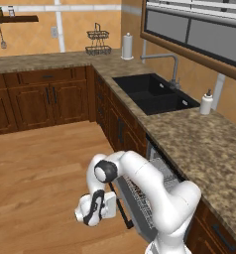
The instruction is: Pick up the cup and bowl from the counter, place them in the dishwasher, and close the dishwasher door.
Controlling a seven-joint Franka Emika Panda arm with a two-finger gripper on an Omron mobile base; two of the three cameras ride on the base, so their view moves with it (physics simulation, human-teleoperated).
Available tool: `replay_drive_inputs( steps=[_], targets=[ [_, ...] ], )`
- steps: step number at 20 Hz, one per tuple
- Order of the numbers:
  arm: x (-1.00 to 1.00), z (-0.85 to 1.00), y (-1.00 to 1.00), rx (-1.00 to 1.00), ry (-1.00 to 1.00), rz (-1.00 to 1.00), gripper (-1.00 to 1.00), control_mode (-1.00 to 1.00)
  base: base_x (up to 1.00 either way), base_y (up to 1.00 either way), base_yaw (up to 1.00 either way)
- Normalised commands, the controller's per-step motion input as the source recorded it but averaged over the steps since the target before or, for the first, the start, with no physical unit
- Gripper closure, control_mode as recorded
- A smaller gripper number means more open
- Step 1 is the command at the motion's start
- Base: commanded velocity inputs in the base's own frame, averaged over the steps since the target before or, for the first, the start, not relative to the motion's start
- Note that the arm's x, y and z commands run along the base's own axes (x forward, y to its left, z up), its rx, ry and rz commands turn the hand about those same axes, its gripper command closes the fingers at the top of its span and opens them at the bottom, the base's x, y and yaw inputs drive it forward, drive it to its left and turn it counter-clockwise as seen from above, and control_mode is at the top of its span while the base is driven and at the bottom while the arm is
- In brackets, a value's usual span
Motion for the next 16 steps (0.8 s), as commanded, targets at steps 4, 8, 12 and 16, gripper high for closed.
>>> replay_drive_inputs(
  steps=[4, 8, 12, 16],
  targets=[
    [0.19, 0.0, -1.0, -0.28, -0.12, -0.11, -1.0, -1.0, 0.0, 0.0, 0.0],
    [0.16, 0.0, -1.0, -0.23, -0.01, -0.12, -1.0, -1.0, 0.0, 0.0, 0.0],
    [0.09, 0.0, -1.0, -0.18, -0.03, -0.12, -1.0, -1.0, 0.0, 0.0, 0.0],
    [0.09, 0.0, -1.0, -0.19, -0.06, -0.1, -1.0, -1.0, 0.0, 0.0, 0.0]
  ],
)
